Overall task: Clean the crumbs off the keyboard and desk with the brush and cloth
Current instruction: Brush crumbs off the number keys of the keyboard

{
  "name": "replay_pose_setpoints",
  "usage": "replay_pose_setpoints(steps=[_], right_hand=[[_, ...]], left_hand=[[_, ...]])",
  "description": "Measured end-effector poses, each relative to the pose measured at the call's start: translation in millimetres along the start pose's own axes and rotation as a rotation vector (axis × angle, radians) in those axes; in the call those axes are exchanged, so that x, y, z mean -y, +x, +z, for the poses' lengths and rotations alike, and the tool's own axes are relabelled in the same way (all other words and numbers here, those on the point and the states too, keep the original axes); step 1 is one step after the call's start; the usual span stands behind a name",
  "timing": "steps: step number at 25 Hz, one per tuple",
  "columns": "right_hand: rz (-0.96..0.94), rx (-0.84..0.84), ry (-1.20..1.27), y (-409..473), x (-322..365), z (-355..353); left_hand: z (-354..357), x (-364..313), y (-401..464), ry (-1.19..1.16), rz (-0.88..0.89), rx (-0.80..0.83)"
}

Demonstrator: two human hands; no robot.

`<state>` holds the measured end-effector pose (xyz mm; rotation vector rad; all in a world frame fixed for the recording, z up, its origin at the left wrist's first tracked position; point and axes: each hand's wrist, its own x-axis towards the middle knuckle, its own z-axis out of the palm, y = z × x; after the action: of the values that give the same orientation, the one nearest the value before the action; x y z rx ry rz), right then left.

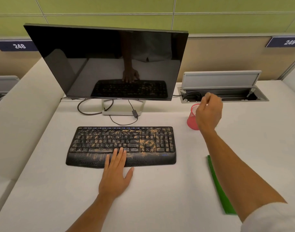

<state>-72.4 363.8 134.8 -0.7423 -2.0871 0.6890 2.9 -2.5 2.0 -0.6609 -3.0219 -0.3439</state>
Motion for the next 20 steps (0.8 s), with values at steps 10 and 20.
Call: replay_pose_setpoints(steps=[10, 20], right_hand=[[0.302, 0.098, 0.436, -56.6, 47.0, -21.2], [0.293, 0.334, 0.375, -108.9, 51.0, 23.7]], left_hand=[[-1.6, -0.2, 0.8, 0.016, 0.005, 0.030], [-9.3, 16.0, 23.6, 0.012, 0.158, 0.004]])
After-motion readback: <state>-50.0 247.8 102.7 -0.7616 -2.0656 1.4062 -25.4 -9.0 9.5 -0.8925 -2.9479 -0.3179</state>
